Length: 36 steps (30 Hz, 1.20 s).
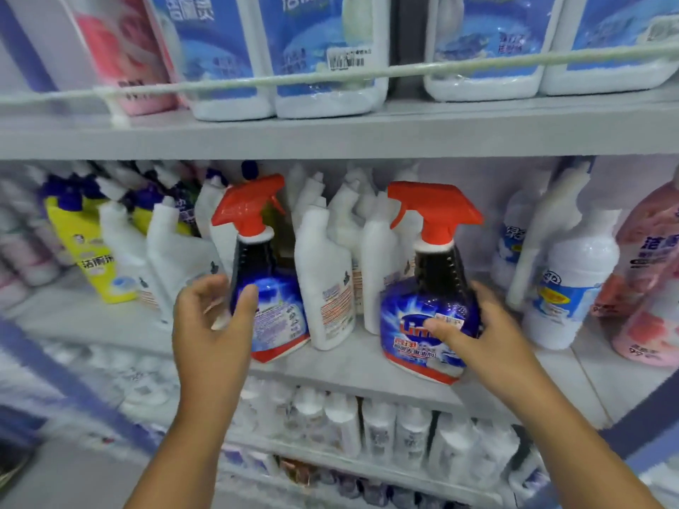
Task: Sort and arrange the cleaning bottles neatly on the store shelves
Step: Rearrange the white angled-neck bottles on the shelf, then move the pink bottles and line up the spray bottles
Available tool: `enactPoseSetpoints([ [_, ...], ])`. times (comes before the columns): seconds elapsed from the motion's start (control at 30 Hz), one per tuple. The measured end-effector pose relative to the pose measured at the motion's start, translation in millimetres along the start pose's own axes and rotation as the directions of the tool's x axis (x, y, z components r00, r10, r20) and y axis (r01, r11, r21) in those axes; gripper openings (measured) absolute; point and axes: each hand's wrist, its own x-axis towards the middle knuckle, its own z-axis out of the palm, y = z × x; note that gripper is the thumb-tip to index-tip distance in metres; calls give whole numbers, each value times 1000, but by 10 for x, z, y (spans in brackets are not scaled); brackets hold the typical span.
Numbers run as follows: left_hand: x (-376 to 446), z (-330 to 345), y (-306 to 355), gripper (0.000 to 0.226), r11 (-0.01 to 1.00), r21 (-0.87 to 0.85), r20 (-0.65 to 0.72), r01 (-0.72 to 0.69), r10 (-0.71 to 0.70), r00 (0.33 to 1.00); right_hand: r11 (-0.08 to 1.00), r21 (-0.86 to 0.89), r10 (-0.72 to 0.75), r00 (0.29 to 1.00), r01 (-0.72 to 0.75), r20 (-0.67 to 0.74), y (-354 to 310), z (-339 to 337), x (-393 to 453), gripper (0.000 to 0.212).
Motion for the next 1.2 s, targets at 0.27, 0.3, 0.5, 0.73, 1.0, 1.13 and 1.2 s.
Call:
enactPoseSetpoints([
  [0.27, 686, 100, -174, 42, 964, 265, 383, -10, -96, 919, 962, -272, -3, 1000, 0, -13, -321, 192, -56, 50],
  [0.3, 713, 115, -169, 39, 959, 282, 397, -15, -103, 912, 955, -295, -1, 1000, 0, -4, -376, 209, -57, 53],
  [0.5, 600, 47, -225, 25, 976, 211, 395, -47, -42, 918, 946, -307, 86, 994, -103, -66, -521, 352, -120, 73],
  [0.73, 357, -240, -248, 20, 999, -26, 505, 28, -11, 863, 950, -267, 88, 958, -164, -273, -588, 603, -561, 57],
  [1.0, -40, -475, -247, 38, 959, -184, 709, 214, -21, 705, 948, -225, 134, 924, -224, -357, -666, 590, -1166, 57],
  [1.13, -317, -363, -193, 30, 965, -142, 783, 219, -26, 621, 946, -178, 183, 899, -271, -398, -615, 389, -1450, 55],
  [1.2, -493, -284, -176, 35, 975, -119, 802, 187, -17, 597, 938, -172, 218, 897, -302, -385, -535, 238, -1603, 54],
])
